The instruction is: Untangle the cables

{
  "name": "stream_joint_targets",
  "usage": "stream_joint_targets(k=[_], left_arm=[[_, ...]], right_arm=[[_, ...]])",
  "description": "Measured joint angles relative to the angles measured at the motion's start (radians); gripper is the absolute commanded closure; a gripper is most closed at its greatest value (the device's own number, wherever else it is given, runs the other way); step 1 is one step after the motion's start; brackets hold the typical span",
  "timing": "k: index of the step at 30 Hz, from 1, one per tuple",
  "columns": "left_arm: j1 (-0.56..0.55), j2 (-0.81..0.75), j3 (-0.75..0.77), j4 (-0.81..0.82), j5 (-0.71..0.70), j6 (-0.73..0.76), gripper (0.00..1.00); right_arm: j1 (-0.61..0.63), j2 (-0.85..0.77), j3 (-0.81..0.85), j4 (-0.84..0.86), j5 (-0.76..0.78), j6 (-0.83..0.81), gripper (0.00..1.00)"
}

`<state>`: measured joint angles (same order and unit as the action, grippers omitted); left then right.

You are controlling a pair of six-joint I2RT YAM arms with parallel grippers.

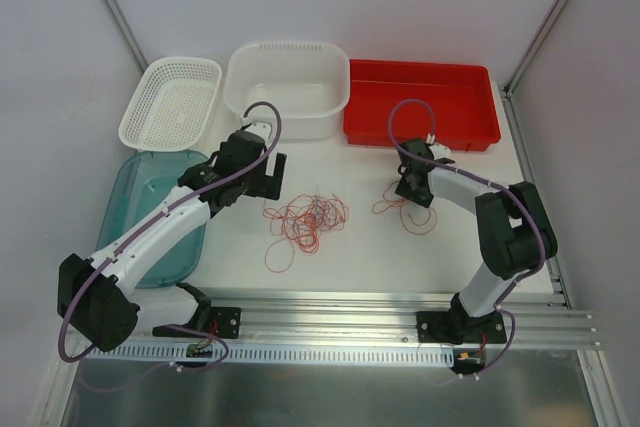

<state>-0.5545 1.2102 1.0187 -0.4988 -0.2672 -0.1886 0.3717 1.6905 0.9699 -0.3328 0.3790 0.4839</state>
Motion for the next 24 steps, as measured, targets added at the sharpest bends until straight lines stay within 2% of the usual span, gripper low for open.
stream_joint_targets(k=[1, 3, 4, 5, 11, 16, 24], left_arm=[[0.000, 0.000, -0.001, 0.000, -0.002, 0.000, 0.01], [0.000, 0.000, -0.001, 0.000, -0.007, 0.000, 0.01], [0.000, 0.000, -0.001, 0.000, -0.009, 0.001, 0.01], [0.000, 0.000, -0.001, 0.000, -0.013, 0.002, 0.01], [0.006, 0.000, -0.001, 0.000, -0.032, 0.007, 0.01], [0.008, 0.000, -0.001, 0.001, -0.033, 0.008, 0.01], [0.020, -0.001, -0.001, 0.000, -0.033, 0.010, 0.01]], right_arm=[[0.002, 0.001, 0.000, 0.004, 0.003, -0.003, 0.70], [0.004, 0.002, 0.000, 0.012, 0.005, -0.006, 0.83], [0.005, 0.004, 0.000, 0.015, 0.006, -0.006, 0.94], [0.006, 0.005, 0.000, 0.015, 0.007, -0.009, 0.99], [0.012, -0.012, -0.003, 0.013, 0.008, -0.032, 0.99], [0.026, -0.122, 0.021, -0.051, 0.019, -0.101, 0.99], [0.027, -0.271, 0.341, -0.164, 0.071, -0.261, 0.99]])
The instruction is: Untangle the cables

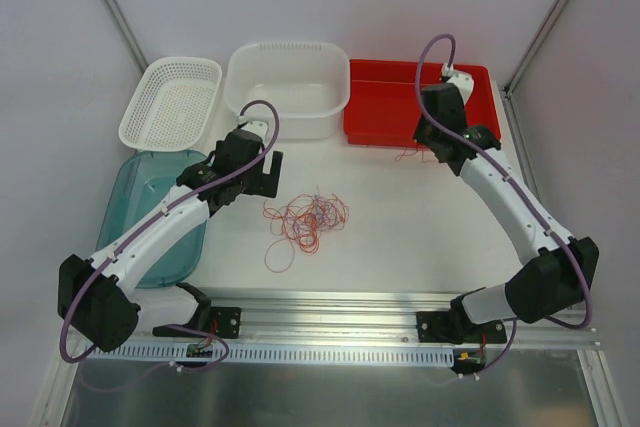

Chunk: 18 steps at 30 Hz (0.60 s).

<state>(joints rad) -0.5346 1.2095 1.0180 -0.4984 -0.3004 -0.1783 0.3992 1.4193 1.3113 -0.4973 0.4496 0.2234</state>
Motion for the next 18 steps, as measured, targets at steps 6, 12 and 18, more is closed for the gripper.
stream_joint_targets(k=[6, 12, 18], left_arm=[[0.000, -0.001, 0.000, 0.000, 0.000, 0.000, 0.01], [0.008, -0.001, 0.000, 0.000, 0.000, 0.000, 0.01], [0.013, -0.002, -0.003, 0.000, 0.000, 0.000, 0.01]], right_arm=[[-0.017, 0.019, 0.286, -0.028, -0.005, -0.116, 0.99], [-0.078, 0.158, 0.509, 0.029, -0.047, -0.193, 0.99], [-0.148, 0.339, 0.534, 0.118, -0.093, -0.218, 0.99]])
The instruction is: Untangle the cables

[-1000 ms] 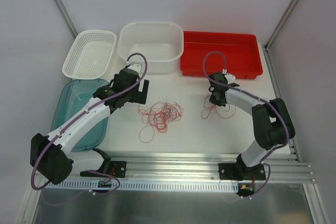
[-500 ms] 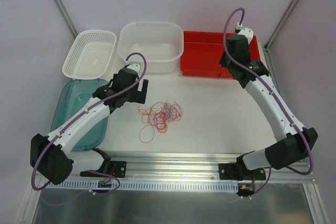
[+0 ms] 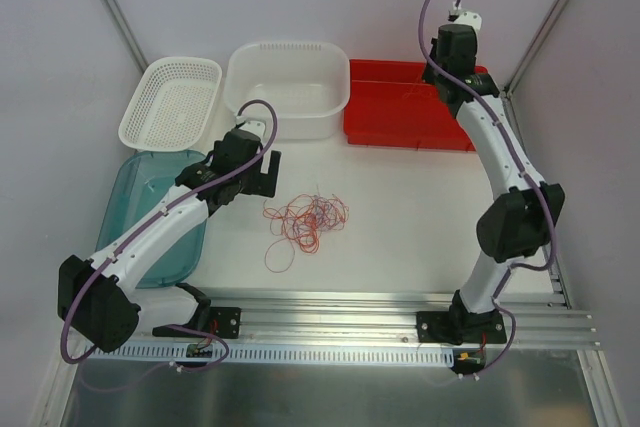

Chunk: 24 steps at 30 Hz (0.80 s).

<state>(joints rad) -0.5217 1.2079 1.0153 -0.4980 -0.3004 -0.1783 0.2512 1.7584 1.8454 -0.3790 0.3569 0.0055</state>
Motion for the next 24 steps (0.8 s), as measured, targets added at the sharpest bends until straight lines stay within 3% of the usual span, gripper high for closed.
stream_joint_targets(k=[8, 10, 11, 12, 14, 15, 19, 21, 24], left_arm=[[0.000, 0.000, -0.001, 0.000, -0.005, 0.008, 0.01], [0.000, 0.000, -0.001, 0.000, -0.006, 0.010, 0.01], [0.000, 0.000, -0.001, 0.000, -0.006, 0.011, 0.01], [0.000, 0.000, -0.001, 0.000, -0.006, 0.011, 0.01], [0.000, 0.000, -0.001, 0.000, -0.006, 0.012, 0.01], [0.000, 0.001, -0.001, 0.000, -0.006, 0.013, 0.01], [0.000, 0.002, -0.001, 0.000, -0.006, 0.013, 0.01], [0.000, 0.002, -0.001, 0.000, -0.005, 0.014, 0.01], [0.000, 0.002, -0.001, 0.000, -0.005, 0.014, 0.01]], right_arm=[[-0.097, 0.288, 0.079, 0.058, -0.061, -0.018, 0.99], [-0.117, 0.365, 0.129, 0.060, -0.071, -0.026, 0.92], [-0.126, 0.396, 0.148, 0.061, -0.078, -0.031, 0.87], [-0.134, 0.423, 0.163, 0.061, -0.079, -0.034, 0.71], [-0.145, 0.458, 0.179, 0.061, -0.085, -0.036, 0.52], [-0.151, 0.469, 0.182, 0.060, -0.087, -0.039, 0.34], [-0.164, 0.480, 0.182, 0.054, -0.100, -0.048, 0.07], [-0.166, 0.475, 0.184, 0.054, -0.104, -0.051, 0.00], [-0.166, 0.451, 0.175, 0.048, -0.117, -0.057, 0.03]])
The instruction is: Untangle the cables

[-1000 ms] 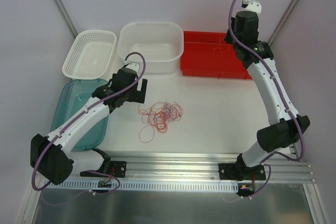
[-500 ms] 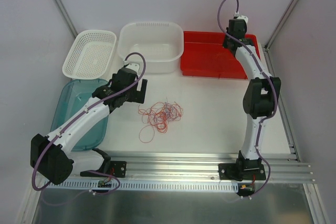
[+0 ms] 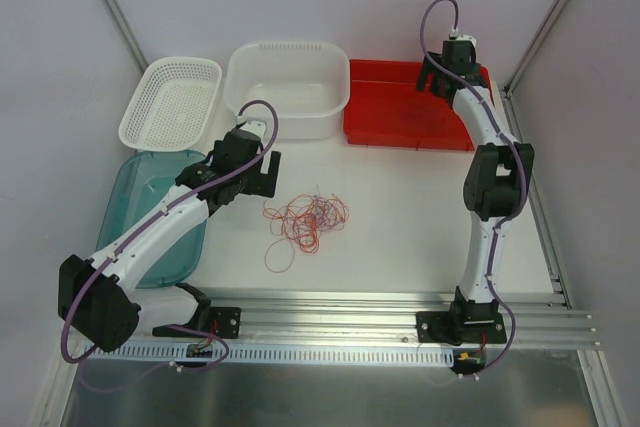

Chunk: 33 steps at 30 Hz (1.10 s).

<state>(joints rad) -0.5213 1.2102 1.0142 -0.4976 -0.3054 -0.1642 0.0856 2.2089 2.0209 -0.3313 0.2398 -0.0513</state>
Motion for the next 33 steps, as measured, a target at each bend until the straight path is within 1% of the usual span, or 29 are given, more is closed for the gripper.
stream_joint_targets(k=[3, 10, 14, 19, 21, 23, 28, 30, 33], left_arm=[[0.000, 0.000, 0.000, 0.000, 0.001, 0.000, 0.01], [0.000, 0.000, 0.000, 0.000, 0.026, -0.001, 0.01], [0.000, 0.000, 0.000, 0.000, 0.056, -0.001, 0.01], [0.000, -0.003, 0.000, 0.000, 0.091, -0.003, 0.01], [0.000, -0.003, 0.000, 0.000, 0.115, -0.007, 0.01], [0.000, -0.003, 0.000, 0.000, 0.136, -0.014, 0.01], [0.000, -0.003, 0.000, -0.001, 0.204, -0.068, 0.01], [-0.004, -0.003, -0.004, 0.002, 0.232, -0.098, 0.01], [-0.038, -0.003, -0.029, 0.007, 0.247, -0.159, 0.01]], right_arm=[[0.002, -0.080, -0.056, -0.002, -0.019, -0.002, 0.03], [0.030, -0.367, -0.192, -0.044, -0.070, -0.002, 0.03], [0.089, -0.521, -0.280, -0.077, -0.108, -0.002, 0.02], [0.216, -0.705, -0.482, -0.126, -0.156, 0.002, 0.01], [0.271, -0.751, -0.556, -0.148, -0.178, 0.009, 0.05], [0.328, -0.786, -0.625, -0.155, -0.202, 0.018, 0.06], [0.451, -0.822, -0.742, -0.158, -0.249, 0.038, 0.12], [0.494, -0.826, -0.789, -0.142, -0.272, 0.052, 0.18], [0.523, -0.825, -0.865, -0.097, -0.310, 0.079, 0.25]])
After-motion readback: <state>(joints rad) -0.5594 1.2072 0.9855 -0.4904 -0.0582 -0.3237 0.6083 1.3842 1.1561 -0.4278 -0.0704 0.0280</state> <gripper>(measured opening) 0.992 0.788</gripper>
